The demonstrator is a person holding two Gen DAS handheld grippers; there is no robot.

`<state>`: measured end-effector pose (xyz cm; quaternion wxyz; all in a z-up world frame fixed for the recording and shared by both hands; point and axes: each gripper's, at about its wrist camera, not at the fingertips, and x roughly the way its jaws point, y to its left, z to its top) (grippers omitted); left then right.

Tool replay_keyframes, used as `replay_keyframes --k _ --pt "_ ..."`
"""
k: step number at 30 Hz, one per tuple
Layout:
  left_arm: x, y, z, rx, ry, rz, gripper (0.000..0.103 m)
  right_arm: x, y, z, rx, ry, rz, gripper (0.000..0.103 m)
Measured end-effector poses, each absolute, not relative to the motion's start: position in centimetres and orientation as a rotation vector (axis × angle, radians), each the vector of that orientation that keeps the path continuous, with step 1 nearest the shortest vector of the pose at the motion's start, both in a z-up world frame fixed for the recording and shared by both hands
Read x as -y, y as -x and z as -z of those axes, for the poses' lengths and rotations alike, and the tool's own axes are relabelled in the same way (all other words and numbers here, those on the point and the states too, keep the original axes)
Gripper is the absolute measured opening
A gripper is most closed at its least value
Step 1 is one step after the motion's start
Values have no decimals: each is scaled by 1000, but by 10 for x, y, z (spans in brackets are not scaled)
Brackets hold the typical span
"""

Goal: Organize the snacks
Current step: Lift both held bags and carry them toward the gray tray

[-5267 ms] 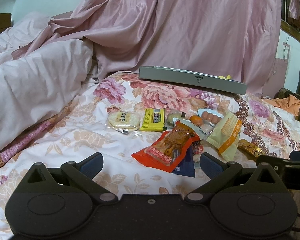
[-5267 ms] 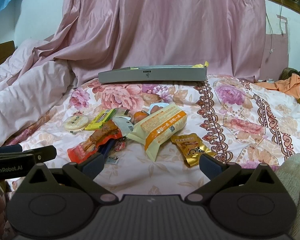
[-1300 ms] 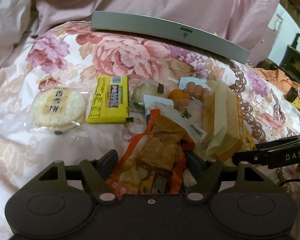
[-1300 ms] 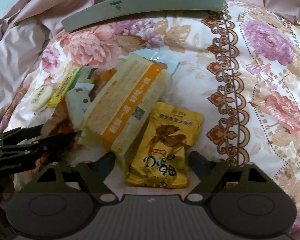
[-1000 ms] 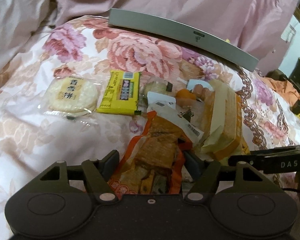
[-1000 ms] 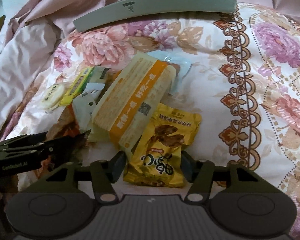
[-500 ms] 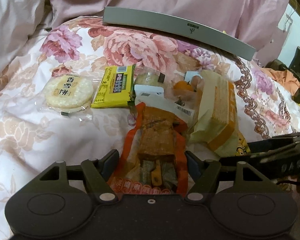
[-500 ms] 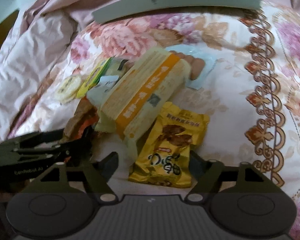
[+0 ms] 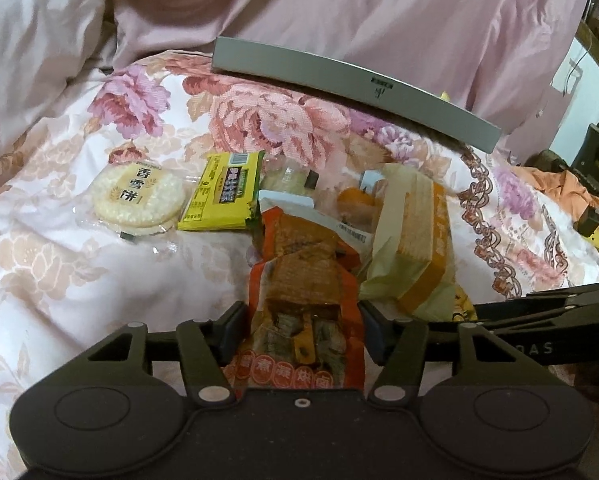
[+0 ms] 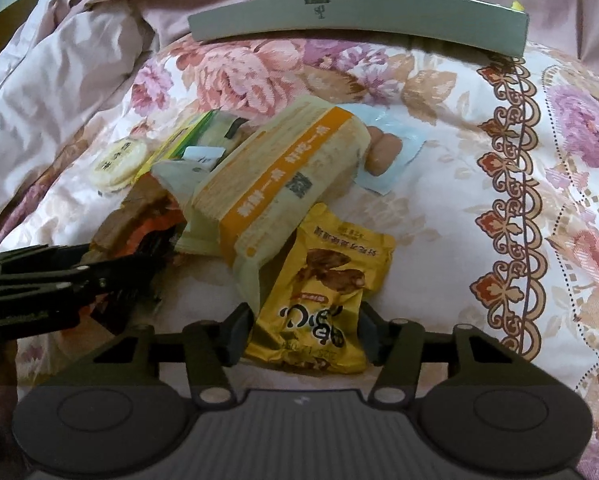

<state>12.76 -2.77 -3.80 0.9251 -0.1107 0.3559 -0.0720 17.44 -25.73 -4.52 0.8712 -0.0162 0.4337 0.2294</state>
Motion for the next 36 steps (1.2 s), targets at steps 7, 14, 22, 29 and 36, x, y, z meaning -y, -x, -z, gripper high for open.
replay_keyframes --k 7,14,22,29,36 --pt "29 -121 37 -694 274 156 59 271 -179 44 -937 -84 -520 59" --pt "22 -117 33 -637 342 154 57 287 -188 48 -994 -315 -625 59" --pt "11 -112 23 -576 418 132 55 290 -195 53 -1028 -514 -779 59" --pt "6 -104 17 -552 452 112 55 279 -191 44 -1003 -539 -959 59" --pt "-1 -95 4 -514 486 85 55 282 -184 28 -911 -570 -1033 58"
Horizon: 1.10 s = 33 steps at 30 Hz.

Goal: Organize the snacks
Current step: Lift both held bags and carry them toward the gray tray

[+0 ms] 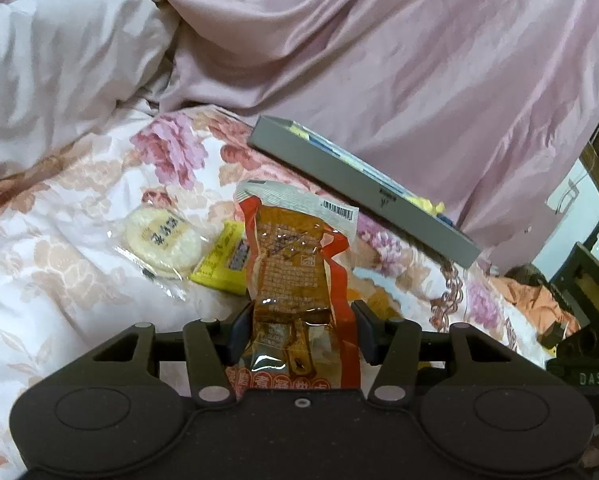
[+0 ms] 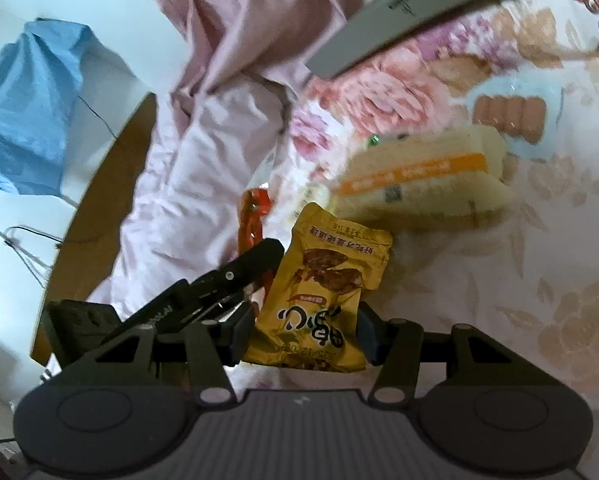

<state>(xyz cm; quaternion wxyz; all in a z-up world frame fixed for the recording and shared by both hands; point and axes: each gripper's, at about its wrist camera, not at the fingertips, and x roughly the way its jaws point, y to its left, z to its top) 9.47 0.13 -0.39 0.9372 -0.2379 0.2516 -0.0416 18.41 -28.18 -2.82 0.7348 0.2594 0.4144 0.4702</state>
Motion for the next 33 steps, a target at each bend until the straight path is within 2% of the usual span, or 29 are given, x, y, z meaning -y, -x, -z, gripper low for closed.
replay_keyframes --k 15,23,33 --pt "18 -139 -51 -444 439 57 55 310 -188 -31 -541 -511 -889 58" --pt "45 -200 -75 -402 409 50 55 308 -230 -60 -383 -404 -734 58" --pt "67 -303 -81 -395 399 16 55 316 -299 -60 -244 -406 -480 58"
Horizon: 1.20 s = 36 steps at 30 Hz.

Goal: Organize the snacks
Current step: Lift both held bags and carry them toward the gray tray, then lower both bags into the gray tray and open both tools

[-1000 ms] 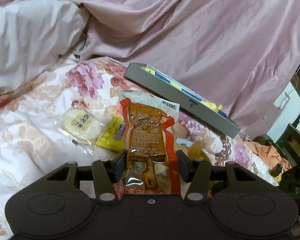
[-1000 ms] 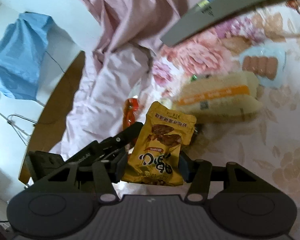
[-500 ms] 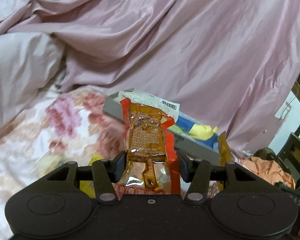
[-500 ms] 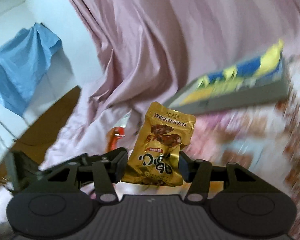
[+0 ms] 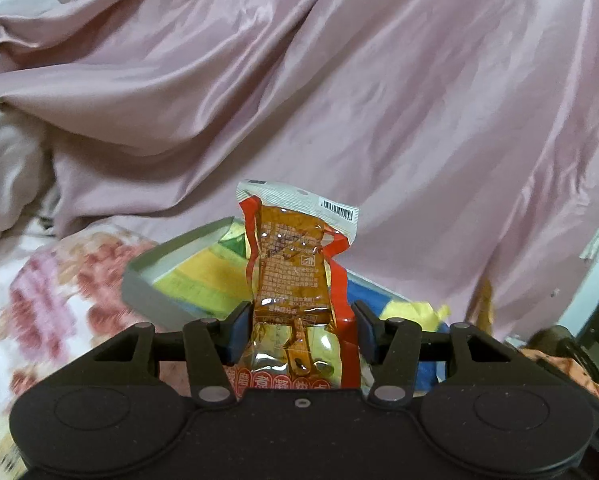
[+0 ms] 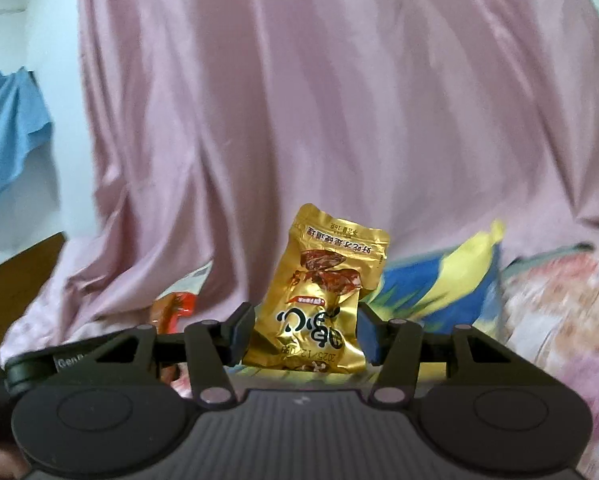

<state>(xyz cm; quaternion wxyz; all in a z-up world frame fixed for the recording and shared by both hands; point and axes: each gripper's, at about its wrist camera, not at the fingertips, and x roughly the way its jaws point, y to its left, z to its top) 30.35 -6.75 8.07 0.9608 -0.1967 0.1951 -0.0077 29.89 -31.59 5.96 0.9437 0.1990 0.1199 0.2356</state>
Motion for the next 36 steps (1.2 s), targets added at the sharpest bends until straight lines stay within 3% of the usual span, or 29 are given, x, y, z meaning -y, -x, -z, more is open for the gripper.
replay_keyframes --k 12,33,35,36 --pt "80 -395 -63 -412 296 -88 57 317 -354 -31 -251 -323 -375 58" --pt "105 -389 -21 -504 112 -95 63 293 -352 -16 -389 -130 -361 57" --pt "105 -388 -19 -501 101 -90 63 293 -353 -15 -412 -109 -355 39" --pt "104 -387 -18 -504 99 -89 63 295 -354 -13 -432 -117 -359 39"
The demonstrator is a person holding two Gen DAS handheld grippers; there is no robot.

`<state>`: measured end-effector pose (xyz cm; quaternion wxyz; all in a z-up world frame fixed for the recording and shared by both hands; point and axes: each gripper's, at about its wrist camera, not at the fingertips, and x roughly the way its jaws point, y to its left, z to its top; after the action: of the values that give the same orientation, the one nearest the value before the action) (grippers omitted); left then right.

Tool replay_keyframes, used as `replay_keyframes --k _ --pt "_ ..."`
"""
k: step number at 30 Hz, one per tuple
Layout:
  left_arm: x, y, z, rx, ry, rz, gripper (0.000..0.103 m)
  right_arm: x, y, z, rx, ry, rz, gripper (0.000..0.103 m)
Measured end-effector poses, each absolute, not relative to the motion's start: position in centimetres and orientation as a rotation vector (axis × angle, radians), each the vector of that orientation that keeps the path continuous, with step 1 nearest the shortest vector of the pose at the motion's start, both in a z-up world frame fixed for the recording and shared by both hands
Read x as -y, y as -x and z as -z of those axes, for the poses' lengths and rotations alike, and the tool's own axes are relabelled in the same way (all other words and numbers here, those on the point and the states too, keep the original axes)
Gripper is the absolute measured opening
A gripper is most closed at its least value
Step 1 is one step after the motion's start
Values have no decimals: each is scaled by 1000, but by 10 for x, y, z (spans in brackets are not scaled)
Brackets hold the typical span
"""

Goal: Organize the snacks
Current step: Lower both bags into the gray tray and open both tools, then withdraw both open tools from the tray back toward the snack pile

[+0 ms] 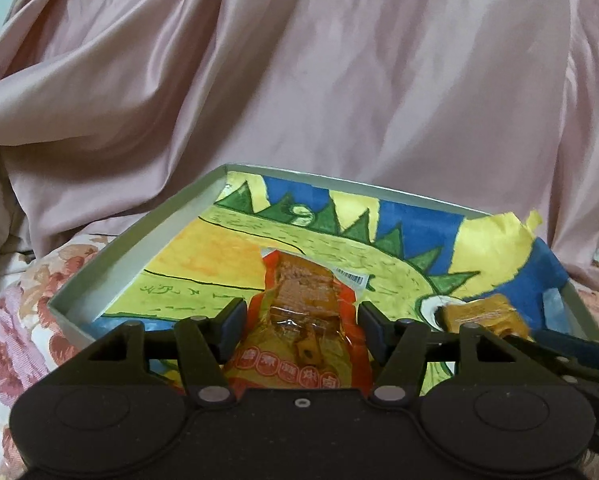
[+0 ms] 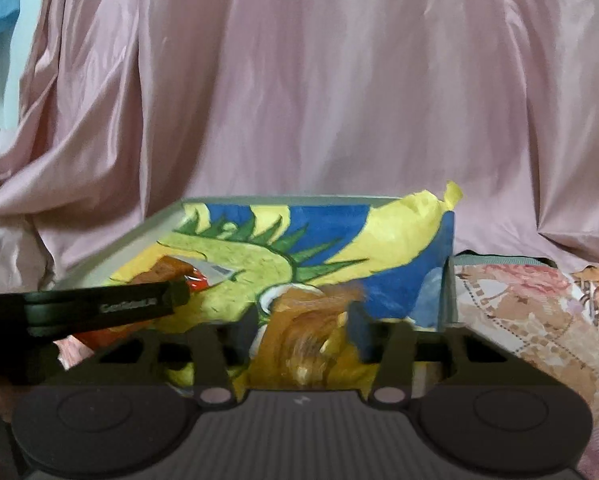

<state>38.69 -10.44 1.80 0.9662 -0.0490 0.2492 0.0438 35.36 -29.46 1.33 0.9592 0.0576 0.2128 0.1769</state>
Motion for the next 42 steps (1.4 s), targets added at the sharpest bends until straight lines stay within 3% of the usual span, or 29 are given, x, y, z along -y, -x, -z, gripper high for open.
replay_keyframes --k 9,12,16,19,25,29,42 --pt "111 -378 -16 -484 95 -82 65 297 -349 -12 -430 -111 -374 41" --pt "111 -378 -17 -474 89 -79 68 299 -346 -15 -408 -117 -380 46" --pt "110 -375 -22 -455 97 -80 77 299 -341 -20 -356 -117 -390 60" --pt "106 -370 -28 -424 128 -91 85 299 -334 -23 -301 -108 -371 81" --pt "93 -355 -44 -367 225 -123 101 309 -327 -31 -230 -160 -336 92" --pt "88 -335 -57 -318 264 -139 102 314 -312 -35 -172 -174 -321 102" --pt "69 -229 -79 -207 238 -183 102 311 -237 -52 -46 -123 -345 103"
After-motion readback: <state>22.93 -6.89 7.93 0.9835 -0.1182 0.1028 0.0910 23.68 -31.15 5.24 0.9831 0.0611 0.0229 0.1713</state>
